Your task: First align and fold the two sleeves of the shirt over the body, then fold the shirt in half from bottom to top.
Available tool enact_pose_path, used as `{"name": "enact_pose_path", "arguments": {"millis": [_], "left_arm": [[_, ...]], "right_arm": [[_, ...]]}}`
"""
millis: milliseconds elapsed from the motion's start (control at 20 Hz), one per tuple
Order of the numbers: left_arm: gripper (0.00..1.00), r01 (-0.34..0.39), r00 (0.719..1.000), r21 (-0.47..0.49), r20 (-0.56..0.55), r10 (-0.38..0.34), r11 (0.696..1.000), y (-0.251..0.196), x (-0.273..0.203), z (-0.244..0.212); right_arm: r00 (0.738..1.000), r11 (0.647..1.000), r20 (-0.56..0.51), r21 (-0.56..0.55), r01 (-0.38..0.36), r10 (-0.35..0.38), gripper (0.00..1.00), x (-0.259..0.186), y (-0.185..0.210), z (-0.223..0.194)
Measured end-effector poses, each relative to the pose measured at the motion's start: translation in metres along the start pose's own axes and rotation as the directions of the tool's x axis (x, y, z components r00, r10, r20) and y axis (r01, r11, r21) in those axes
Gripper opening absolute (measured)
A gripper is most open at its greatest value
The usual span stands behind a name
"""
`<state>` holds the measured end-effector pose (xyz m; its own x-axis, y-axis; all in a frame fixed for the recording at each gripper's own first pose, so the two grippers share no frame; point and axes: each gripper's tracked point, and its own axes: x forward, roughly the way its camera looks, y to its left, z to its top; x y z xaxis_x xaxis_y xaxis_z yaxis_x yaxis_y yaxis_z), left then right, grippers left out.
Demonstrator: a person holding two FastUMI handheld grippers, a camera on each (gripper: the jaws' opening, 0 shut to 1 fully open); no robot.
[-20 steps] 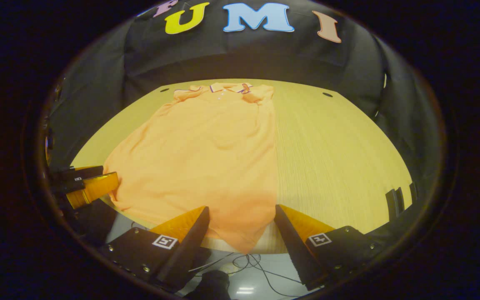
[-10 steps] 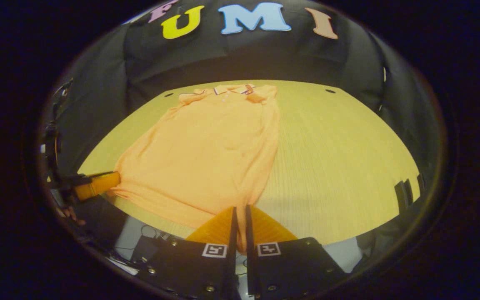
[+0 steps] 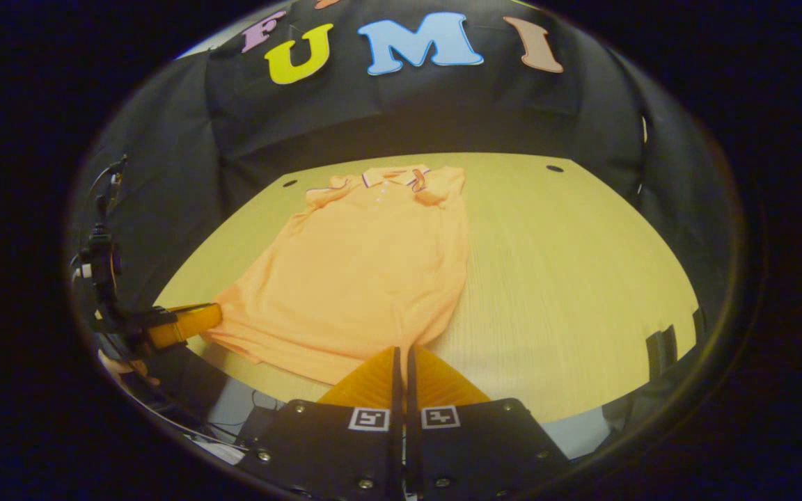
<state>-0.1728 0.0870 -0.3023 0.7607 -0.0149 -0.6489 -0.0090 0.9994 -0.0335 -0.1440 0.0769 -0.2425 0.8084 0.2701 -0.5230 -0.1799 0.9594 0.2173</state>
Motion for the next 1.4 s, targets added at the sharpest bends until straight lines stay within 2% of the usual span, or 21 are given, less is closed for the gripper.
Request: {"name": "enact_pose_path", "arguments": {"millis": [450, 800, 1150, 1400], "left_arm": [[0.06, 0.077, 0.984, -0.027, 0.161, -0.072, 0.997, -0.013, 0.029, 0.141], [0.07, 0.143, 0.961, -0.014, 0.24, -0.136, 0.99, -0.02, 0.098, 0.242], [0.07, 0.181, 0.941, 0.018, 0.287, -0.178, 0.983, -0.019, 0.174, 0.317], [0.05, 0.183, 0.931, 0.049, 0.312, -0.189, 0.982, -0.017, 0.222, 0.348]], "right_arm": [[0.988, 0.999, 0.149, -0.03, 0.034, -0.029, 0.02, 0.016, -0.007, 0.133], [0.972, 0.996, 0.218, -0.014, 0.088, -0.082, 0.02, 0.062, -0.022, 0.221], [0.955, 0.988, 0.26, -0.008, 0.152, -0.145, 0.02, 0.122, -0.035, 0.298], [0.946, 0.981, 0.27, -0.022, 0.195, -0.182, 0.02, 0.164, -0.042, 0.332]]}}
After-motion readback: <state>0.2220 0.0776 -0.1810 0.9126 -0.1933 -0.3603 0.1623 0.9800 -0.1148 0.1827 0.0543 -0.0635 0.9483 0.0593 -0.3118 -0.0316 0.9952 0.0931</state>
